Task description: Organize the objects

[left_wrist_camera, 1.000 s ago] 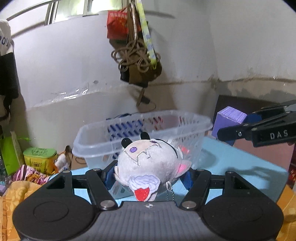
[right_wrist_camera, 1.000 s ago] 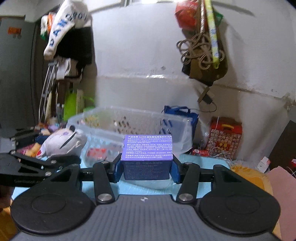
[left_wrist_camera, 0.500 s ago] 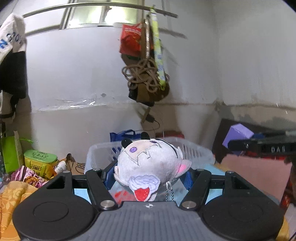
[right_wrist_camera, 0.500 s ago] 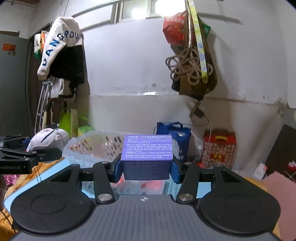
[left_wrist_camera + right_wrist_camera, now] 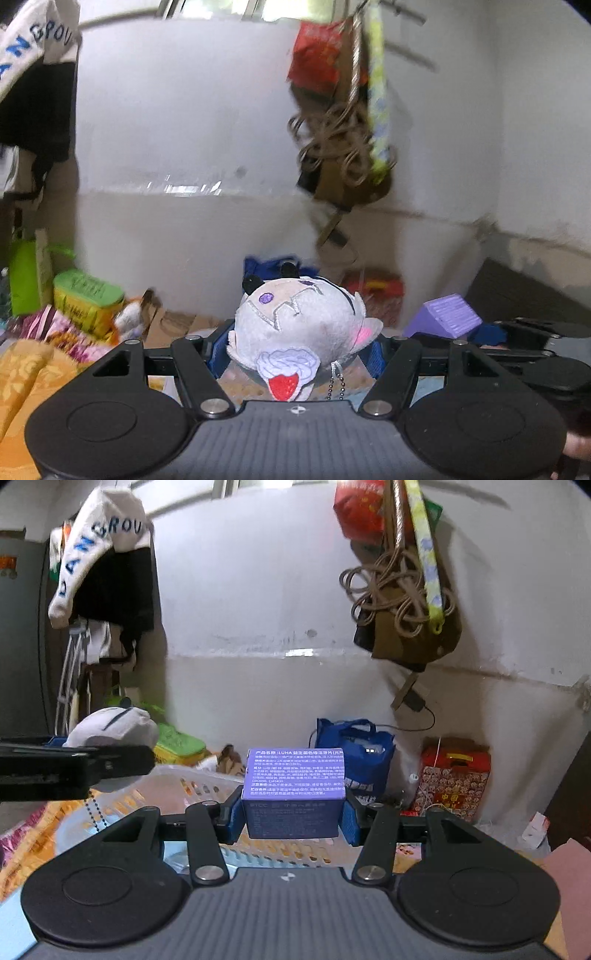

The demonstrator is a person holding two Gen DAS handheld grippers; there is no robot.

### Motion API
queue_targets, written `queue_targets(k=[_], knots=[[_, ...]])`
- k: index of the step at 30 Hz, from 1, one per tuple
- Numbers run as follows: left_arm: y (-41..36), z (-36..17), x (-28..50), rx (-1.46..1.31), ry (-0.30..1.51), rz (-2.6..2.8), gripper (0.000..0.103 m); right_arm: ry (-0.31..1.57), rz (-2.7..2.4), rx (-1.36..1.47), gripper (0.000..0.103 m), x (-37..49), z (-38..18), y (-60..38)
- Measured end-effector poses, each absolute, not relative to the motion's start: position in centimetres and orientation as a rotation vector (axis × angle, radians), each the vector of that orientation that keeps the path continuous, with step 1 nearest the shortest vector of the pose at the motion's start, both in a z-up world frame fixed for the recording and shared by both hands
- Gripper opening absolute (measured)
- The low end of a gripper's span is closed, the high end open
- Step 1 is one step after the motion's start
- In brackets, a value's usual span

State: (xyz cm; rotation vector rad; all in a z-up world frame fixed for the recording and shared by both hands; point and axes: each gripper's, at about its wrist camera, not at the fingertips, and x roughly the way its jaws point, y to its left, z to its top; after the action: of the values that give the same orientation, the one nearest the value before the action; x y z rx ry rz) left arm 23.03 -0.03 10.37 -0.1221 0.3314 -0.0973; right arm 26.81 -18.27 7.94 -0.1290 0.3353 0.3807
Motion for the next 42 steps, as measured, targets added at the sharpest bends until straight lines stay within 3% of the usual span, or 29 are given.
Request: queue_targets(k=[7, 8, 9, 10, 12, 20, 25, 42], knots=[[0.4, 8.1, 25.2, -0.094, 0.405, -0.063, 0.073, 0.361, 0.395, -0.129, 0.056, 27.2, 6.5, -18.2], [0.4, 8.0, 25.4, -0.087, 0.407, -0.061, 0.075, 0.361, 0.396, -0.136, 0.074, 27.3, 6.4, -18.2], [0.3, 7.7, 25.4, -0.076, 0.399, -0.054, 0.088, 0.341, 0.378, -0.138, 0.096, 27.0, 6.4, -18.2], [0.3, 7.6, 25.2, -0.066, 0.379, -0.028, 0.095, 0.305, 0.331, -0.130, 0.103, 26.6, 6.3, -18.4], [0.8, 7.7, 24.7, -0.064, 0.346, 0.001, 0.103, 0.234, 0.307, -0.097, 0.103, 25.7, 6.4, -19.1], [1.5, 8.5, 21.8, -0.082, 0.212, 0.008, 0.103, 0.239, 0.345, -0.052, 0.103, 23.6, 6.8, -21.0], [1.1, 8.7, 20.2, -0.038, 0.221, -0.011, 0.103, 0.336, 0.339, -0.092, 0.103, 21.9, 6.6, -21.3], [-0.1, 6.8, 17.6, -0.021, 0.368, -0.089, 0.103, 0.337, 0.292, -0.110, 0.103, 18.7, 6.5, -21.6]])
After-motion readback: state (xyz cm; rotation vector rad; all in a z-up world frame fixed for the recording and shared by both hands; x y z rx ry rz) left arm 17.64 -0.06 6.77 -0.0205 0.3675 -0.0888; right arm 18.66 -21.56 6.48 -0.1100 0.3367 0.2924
